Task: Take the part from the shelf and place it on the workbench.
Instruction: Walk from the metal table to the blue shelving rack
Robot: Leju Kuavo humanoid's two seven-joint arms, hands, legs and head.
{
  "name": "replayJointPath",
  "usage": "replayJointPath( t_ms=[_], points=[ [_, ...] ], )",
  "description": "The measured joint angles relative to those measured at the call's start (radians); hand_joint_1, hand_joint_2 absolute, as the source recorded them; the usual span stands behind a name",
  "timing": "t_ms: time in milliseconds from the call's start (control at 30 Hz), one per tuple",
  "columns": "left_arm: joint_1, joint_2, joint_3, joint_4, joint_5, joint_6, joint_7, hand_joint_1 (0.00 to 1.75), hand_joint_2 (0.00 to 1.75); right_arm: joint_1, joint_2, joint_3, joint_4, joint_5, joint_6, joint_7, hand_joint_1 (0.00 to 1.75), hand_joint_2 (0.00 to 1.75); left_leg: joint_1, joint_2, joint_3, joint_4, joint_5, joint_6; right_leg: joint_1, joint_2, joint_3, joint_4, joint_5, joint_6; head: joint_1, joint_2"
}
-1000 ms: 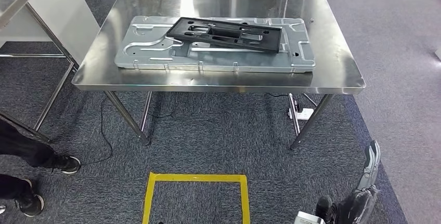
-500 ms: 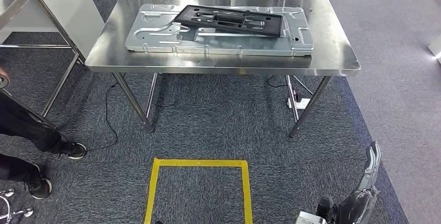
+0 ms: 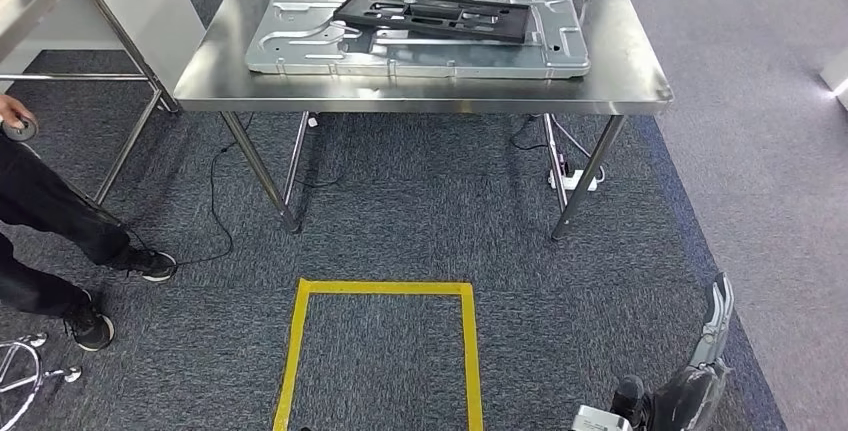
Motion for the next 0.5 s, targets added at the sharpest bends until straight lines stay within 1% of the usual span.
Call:
replayJointPath(
  t_ms=[33, 67, 100, 133, 167, 200, 233, 267, 300, 333, 367, 400, 433, 467, 500],
  points=[
    [-0.001, 0.000, 0.000, 0.000, 0.000, 0.000, 0.000, 0.00, 0.00, 0.000, 0.000, 0.000, 0.000, -0.001, 0.000, 0.000, 0.00, 0.00, -0.003, -0.001, 0.036, -0.056, -0.015, 0.004, 0.000, -0.001, -0.004, 0.001, 0.009, 0.005, 0.000, 0.000],
    [-0.002, 0.001, 0.000, 0.000, 0.000, 0.000, 0.000, 0.00, 0.00, 0.000, 0.000, 0.000, 0.000, -0.002, 0.000, 0.000, 0.00, 0.00, -0.006, -0.001, 0.049, -0.086, -0.023, 0.007, -0.001, -0.003, -0.007, 0.000, 0.018, 0.011, 0.000, 0.000],
    [-0.001, 0.001, 0.000, 0.000, 0.000, 0.000, 0.000, 0.00, 0.00, 0.001, 0.000, 0.000, 0.000, -0.003, 0.000, 0.000, 0.00, 0.00, -0.004, -0.001, 0.047, -0.096, -0.019, 0.011, -0.001, -0.004, -0.010, 0.000, 0.027, 0.017, 0.001, 0.000],
    [0.000, 0.000, 0.000, 0.000, 0.000, 0.000, 0.000, 0.00, 0.00, 0.002, 0.000, 0.000, 0.000, -0.004, 0.000, 0.000, 0.00, 0.00, -0.003, 0.002, 0.039, -0.098, -0.008, 0.016, -0.001, -0.002, -0.015, 0.003, 0.022, 0.023, 0.001, 0.000],
    [0.000, 0.000, 0.000, 0.001, 0.000, 0.000, 0.000, 0.00, 0.00, 0.004, 0.000, -0.001, 0.000, -0.005, 0.000, -0.001, 0.00, 0.00, -0.001, 0.004, 0.031, -0.101, 0.005, 0.023, -0.002, 0.001, -0.022, 0.018, -0.001, 0.027, 0.001, 0.000],
    [0.001, 0.000, 0.001, 0.001, 0.000, 0.000, 0.001, 0.00, 0.00, 0.006, 0.000, -0.001, 0.000, -0.006, 0.000, -0.001, 0.00, 0.00, 0.000, 0.008, 0.019, -0.103, 0.018, 0.031, -0.003, 0.003, -0.032, 0.051, -0.043, 0.031, 0.002, 0.000],
    [0.001, 0.000, 0.001, 0.001, 0.000, -0.001, 0.001, 0.00, 0.00, 0.008, 0.000, -0.002, 0.000, -0.007, 0.000, -0.001, 0.00, 0.00, -0.003, 0.011, 0.003, -0.100, 0.029, 0.036, -0.005, 0.006, -0.045, 0.102, -0.098, 0.033, 0.001, 0.000],
    [0.001, 0.000, 0.001, 0.001, 0.000, -0.001, 0.001, 0.00, 0.00, 0.008, 0.000, -0.002, 0.000, -0.007, 0.000, -0.001, 0.00, 0.00, -0.004, 0.012, -0.014, -0.096, 0.039, 0.040, -0.007, 0.006, -0.057, 0.164, -0.146, 0.036, 0.002, 0.000],
    [0.001, 0.000, 0.001, 0.001, 0.000, -0.001, 0.001, 0.00, 0.00, 0.009, 0.000, -0.003, 0.000, -0.007, 0.000, -0.001, 0.00, 0.00, -0.006, 0.013, -0.032, -0.090, 0.049, 0.040, -0.009, 0.006, -0.066, 0.224, -0.173, 0.039, 0.001, 0.000],
    [0.001, 0.000, 0.001, 0.001, 0.000, -0.002, 0.001, 0.00, 0.00, 0.011, 0.000, -0.004, 0.000, -0.007, 0.000, -0.001, 0.00, 0.00, -0.006, 0.014, -0.051, -0.082, 0.059, 0.039, -0.011, 0.006, -0.066, 0.266, -0.174, 0.042, 0.001, 0.000],
    [0.001, 0.000, 0.001, 0.001, 0.000, -0.002, 0.001, 0.00, 0.00, 0.012, 0.000, -0.004, 0.000, -0.007, 0.000, -0.001, 0.00, 0.00, -0.007, 0.014, -0.072, -0.073, 0.068, 0.038, -0.013, 0.006, -0.052, 0.276, -0.152, 0.044, 0.001, 0.000],
    [0.001, 0.000, 0.001, 0.001, 0.000, -0.002, 0.001, 0.00, 0.00, 0.013, 0.000, -0.004, 0.000, -0.007, 0.000, -0.001, 0.00, 0.00, -0.006, 0.015, -0.092, -0.063, 0.075, 0.036, -0.016, 0.006, -0.022, 0.253, -0.123, 0.045, 0.001, 0.000],
    [0.001, 0.000, 0.001, 0.001, 0.000, -0.002, 0.001, 0.00, 0.00, 0.014, 0.000, -0.004, 0.000, -0.007, 0.000, -0.001, 0.00, 0.00, -0.006, 0.014, -0.110, -0.051, 0.081, 0.033, -0.018, 0.006, 0.024, 0.199, -0.101, 0.045, 0.001, 0.000],
    [0.001, 0.000, 0.001, 0.001, 0.000, -0.002, 0.001, 0.00, 0.00, 0.014, 0.000, -0.004, 0.000, -0.007, 0.000, -0.001, 0.00, 0.00, -0.007, 0.014, -0.127, -0.039, 0.085, 0.029, -0.018, 0.007, 0.074, 0.129, -0.097, 0.044, 0.001, 0.000],
    [0.001, 0.000, 0.001, 0.001, 0.000, -0.002, 0.001, 0.00, 0.00, 0.013, 0.000, -0.004, 0.000, -0.007, 0.000, -0.001, 0.00, 0.00, -0.008, 0.014, -0.140, -0.028, 0.090, 0.024, -0.017, 0.007, 0.116, 0.065, -0.106, 0.041, 0.001, 0.000]
  ],
)
